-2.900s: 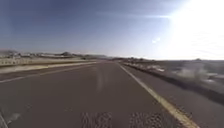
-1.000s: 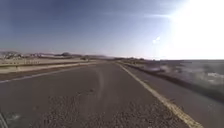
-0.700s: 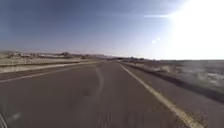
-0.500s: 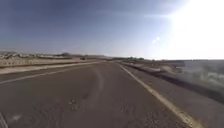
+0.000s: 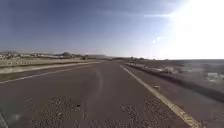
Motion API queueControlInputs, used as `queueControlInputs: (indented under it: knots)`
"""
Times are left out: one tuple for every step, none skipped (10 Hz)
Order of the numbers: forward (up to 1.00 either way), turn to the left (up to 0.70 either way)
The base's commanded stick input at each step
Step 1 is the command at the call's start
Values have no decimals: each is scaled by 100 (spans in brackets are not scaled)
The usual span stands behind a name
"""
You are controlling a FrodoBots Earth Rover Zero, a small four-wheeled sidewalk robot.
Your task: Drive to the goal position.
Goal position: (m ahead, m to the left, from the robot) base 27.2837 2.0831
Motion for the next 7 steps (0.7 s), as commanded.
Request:
queueControlInputs:
  knots:
    - [70, 0]
    - [70, 0]
    - [70, 0]
    - [70, 0]
    - [70, 0]
    - [70, 0]
    - [70, 0]
